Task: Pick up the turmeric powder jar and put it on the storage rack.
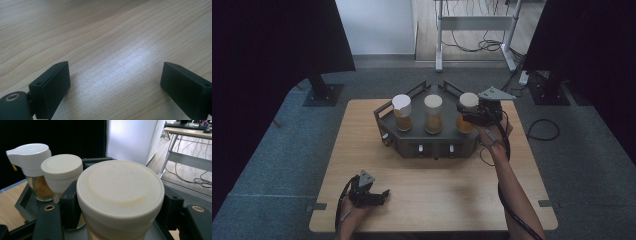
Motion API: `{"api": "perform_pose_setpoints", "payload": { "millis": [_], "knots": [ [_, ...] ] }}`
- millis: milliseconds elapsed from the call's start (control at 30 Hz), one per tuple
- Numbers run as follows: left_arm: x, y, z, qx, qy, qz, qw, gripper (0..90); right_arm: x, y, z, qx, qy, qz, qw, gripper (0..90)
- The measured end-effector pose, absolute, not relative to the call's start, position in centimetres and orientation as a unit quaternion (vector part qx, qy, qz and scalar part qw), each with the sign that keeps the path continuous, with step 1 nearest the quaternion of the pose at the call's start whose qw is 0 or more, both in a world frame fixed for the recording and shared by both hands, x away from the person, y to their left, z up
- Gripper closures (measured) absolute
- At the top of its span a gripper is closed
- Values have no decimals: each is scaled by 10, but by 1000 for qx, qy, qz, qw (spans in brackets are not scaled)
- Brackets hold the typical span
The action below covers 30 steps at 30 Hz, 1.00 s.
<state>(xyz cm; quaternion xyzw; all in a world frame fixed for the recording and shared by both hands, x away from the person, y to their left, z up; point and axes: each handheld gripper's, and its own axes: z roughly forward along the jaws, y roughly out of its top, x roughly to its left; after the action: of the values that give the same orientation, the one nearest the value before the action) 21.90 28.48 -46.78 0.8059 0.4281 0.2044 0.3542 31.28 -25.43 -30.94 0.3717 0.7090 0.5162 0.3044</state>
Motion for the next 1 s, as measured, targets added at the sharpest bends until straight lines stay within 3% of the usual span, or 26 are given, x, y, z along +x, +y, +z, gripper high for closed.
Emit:
{"api": "perform_pose_setpoints", "payload": {
  "millis": [733, 1000],
  "knots": [
    [219, 286, -467, 808, 425, 203, 353, 85, 337, -243, -326, 381, 717, 497, 308, 332],
    [219, 287, -467, 808, 425, 203, 354, 85, 343, -251, -333, 391, 711, 508, 289, 330]
  ]
}}
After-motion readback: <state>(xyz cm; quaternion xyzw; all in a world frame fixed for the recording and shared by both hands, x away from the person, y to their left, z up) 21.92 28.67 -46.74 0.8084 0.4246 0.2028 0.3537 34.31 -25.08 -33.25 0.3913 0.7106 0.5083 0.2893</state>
